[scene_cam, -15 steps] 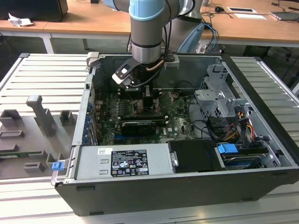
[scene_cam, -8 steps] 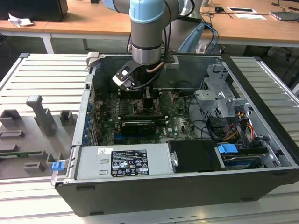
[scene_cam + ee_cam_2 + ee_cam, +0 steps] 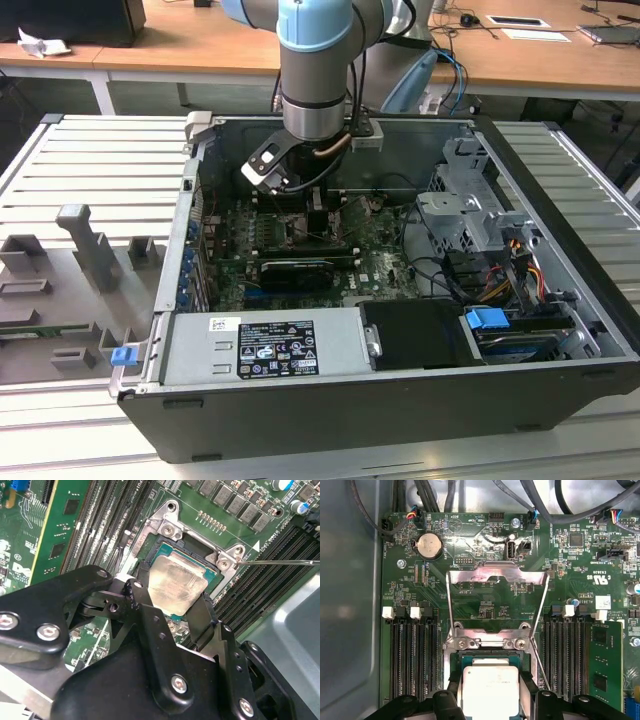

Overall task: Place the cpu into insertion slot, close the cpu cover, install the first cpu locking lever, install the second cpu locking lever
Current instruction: 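Place the cpu into insertion slot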

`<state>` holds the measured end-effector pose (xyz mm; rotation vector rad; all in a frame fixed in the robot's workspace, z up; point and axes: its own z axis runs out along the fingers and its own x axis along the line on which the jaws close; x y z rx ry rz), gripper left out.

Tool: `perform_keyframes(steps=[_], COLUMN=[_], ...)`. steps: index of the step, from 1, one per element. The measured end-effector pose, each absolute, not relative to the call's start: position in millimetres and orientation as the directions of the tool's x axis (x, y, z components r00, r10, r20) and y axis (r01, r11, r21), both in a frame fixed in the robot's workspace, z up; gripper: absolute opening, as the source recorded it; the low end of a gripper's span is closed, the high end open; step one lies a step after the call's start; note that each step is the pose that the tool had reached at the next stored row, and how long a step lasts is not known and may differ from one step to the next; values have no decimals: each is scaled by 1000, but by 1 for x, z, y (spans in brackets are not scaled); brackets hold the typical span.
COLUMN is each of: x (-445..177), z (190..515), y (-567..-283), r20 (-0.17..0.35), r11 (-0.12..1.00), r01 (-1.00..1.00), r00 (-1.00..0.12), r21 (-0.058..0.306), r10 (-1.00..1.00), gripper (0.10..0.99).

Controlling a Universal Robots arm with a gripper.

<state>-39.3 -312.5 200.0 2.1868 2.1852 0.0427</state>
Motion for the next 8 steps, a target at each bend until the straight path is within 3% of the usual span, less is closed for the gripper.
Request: perform_keyframes(steps=[4, 5, 8], x=[-39, -39, -39], z=[199, 199, 199], y=[-313, -313, -313], r20=[-16, -16, -16], r11=[0, 0, 0], r01=[999, 999, 999], r00=[1, 1, 1], r21=[55, 55, 55], r10=[1000, 1000, 1000], gripper=[553, 616, 616])
